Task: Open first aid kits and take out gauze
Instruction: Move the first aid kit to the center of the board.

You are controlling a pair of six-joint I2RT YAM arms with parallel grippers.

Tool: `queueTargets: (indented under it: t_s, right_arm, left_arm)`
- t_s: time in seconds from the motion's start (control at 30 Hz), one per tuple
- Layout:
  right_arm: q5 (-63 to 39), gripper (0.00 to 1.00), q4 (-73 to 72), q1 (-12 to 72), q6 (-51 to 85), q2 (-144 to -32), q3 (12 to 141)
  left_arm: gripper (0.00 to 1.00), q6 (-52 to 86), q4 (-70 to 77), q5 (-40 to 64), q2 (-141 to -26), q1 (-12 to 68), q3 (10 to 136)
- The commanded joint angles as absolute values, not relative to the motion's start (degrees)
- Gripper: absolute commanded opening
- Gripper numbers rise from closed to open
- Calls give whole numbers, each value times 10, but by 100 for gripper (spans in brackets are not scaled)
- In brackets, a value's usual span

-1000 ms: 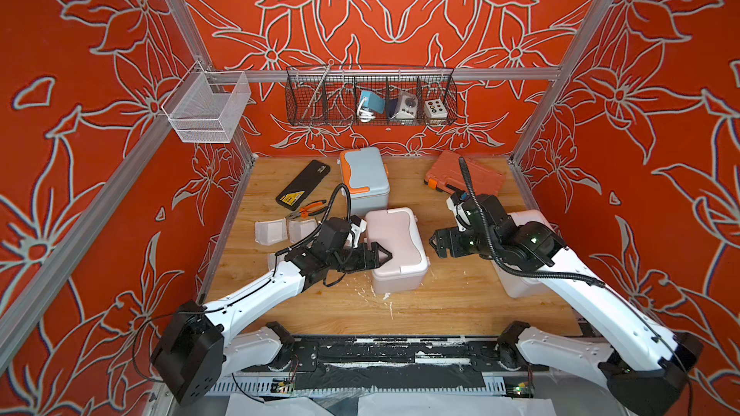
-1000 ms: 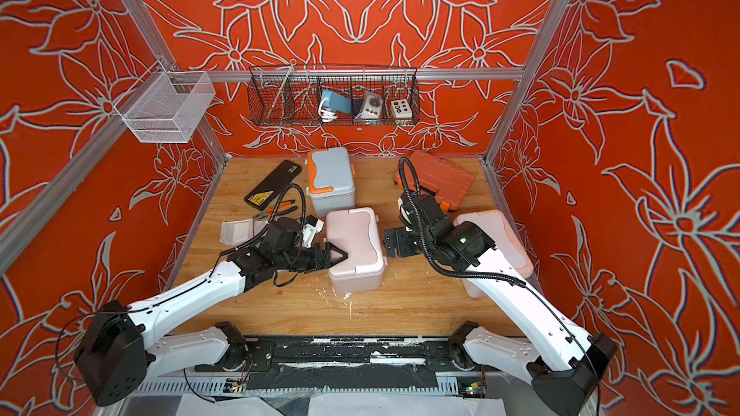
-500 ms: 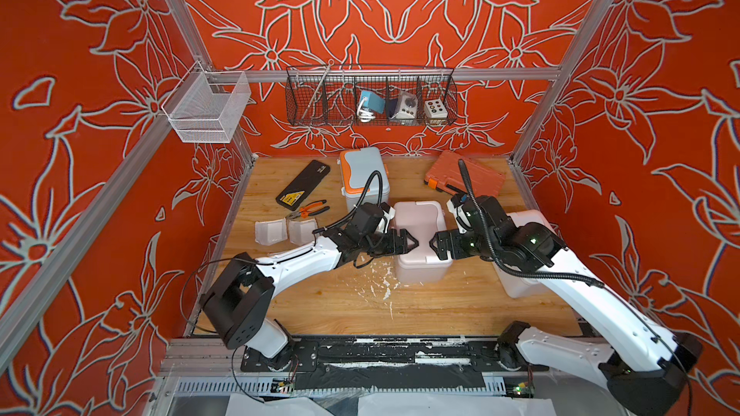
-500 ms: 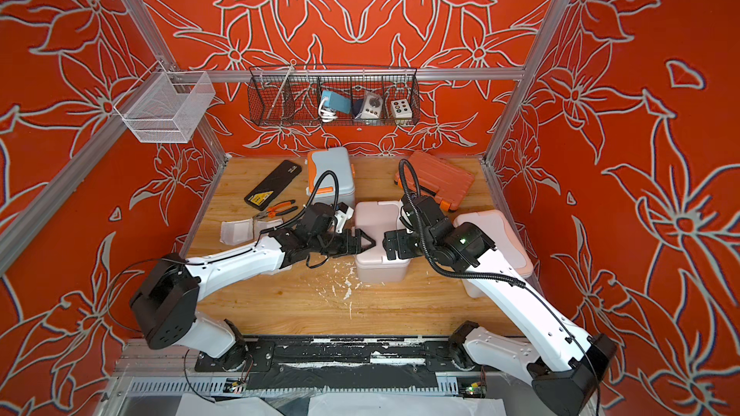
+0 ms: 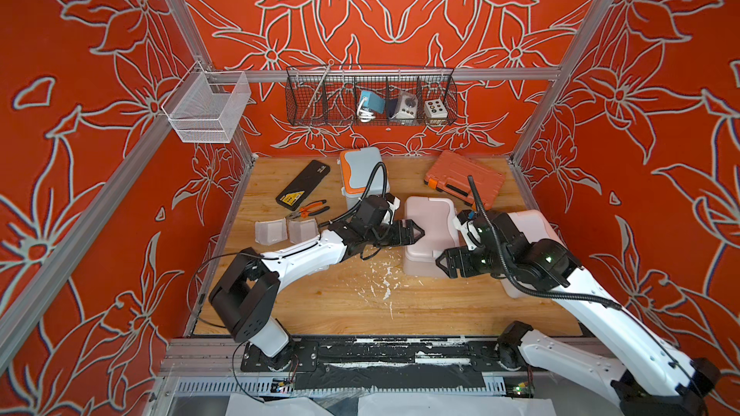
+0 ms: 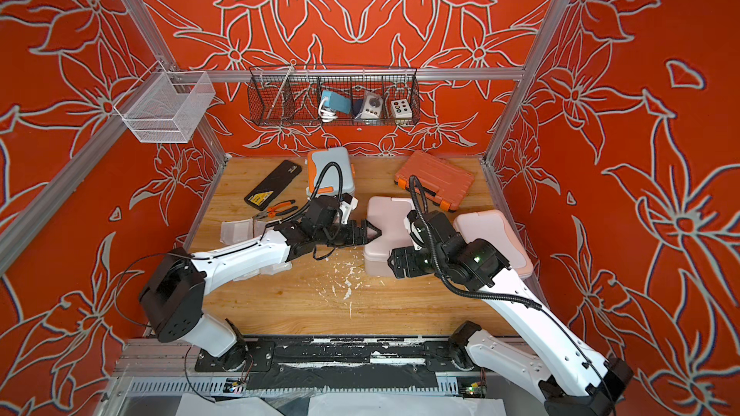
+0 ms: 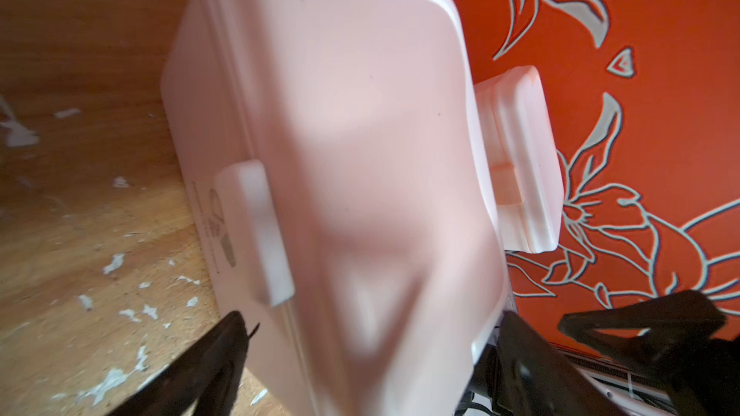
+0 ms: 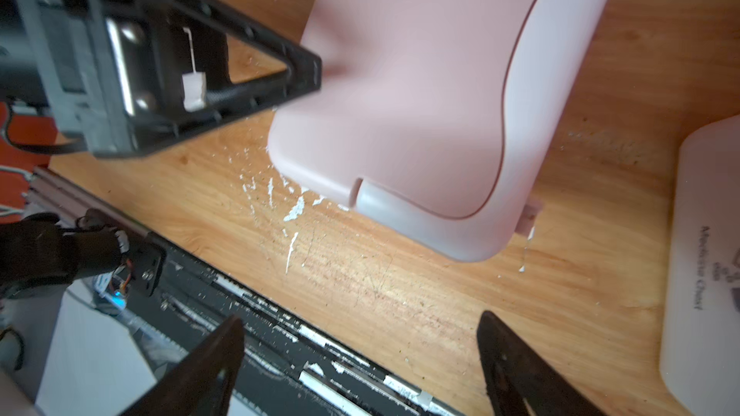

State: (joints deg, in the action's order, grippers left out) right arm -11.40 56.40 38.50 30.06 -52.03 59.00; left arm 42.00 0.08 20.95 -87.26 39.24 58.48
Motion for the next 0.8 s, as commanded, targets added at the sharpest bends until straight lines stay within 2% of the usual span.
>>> queueTargets:
  t_s: [0.0,0.23,0.47,0.77]
  right_arm:
    - [-191,90,587,385,328,-500,553]
    - [-186,92,554,384,345,-514,509]
    - [-144,92,420,378,373,-614,515]
    - [-78,88,383,336,333,-757,593]
  left_arm:
    - [95,403,-24,168,-799,372,559]
    - [96,388,-58,145,-702,309,511]
    - [97,375,-82,160,-646,247,487]
    - [98,370,-99,180,-596,212,458]
